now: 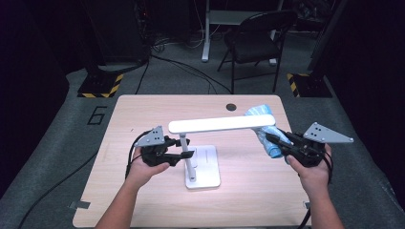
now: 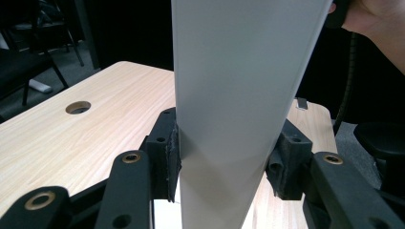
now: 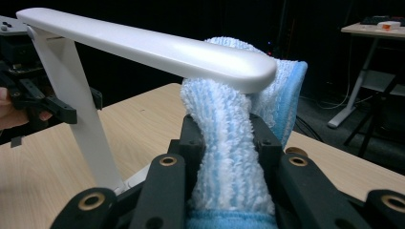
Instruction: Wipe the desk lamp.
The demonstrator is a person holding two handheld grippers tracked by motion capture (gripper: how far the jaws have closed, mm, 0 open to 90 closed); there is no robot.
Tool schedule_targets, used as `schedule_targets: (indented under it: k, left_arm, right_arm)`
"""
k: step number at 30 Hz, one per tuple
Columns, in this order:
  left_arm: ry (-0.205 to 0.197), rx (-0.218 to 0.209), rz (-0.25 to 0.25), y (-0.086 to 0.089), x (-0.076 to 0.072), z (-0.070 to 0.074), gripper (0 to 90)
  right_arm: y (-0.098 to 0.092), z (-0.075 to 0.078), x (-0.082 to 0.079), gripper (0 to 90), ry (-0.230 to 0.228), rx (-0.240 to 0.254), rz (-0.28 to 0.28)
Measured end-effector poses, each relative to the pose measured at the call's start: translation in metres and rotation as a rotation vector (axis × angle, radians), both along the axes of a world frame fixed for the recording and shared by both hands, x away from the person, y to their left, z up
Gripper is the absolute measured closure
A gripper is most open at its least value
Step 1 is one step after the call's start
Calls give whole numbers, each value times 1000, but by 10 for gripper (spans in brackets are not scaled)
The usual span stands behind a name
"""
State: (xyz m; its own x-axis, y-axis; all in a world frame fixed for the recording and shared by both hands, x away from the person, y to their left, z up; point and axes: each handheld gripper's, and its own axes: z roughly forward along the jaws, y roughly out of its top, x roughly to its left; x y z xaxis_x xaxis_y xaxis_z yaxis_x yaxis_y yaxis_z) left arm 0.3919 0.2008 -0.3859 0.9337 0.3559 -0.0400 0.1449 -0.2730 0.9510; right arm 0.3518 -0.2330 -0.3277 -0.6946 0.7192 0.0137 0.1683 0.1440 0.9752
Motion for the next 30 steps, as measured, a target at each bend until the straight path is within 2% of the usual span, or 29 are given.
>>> schedule_targets:
  k: [6,10,17,23,30]
  left_arm:
    - [2,6,-2,0,-1,0,528]
    - [0,1,-1,0,0,0,528]
    - [2,3,-2,0,-1,0,528]
    - [1,0,4,0,-1,0,528]
    - [10,-3,9,3,-1,0,527]
  right_arm:
    - [-9,-3,-1,720,-1,21,-22]
    - [-10,-3,0,720,4,25,-18]
    - [-13,-1,3,720,6,17,-17]
    - [-20,1,8,720,22,24,-43]
    - [-21,8,12,720,10,-1,-51]
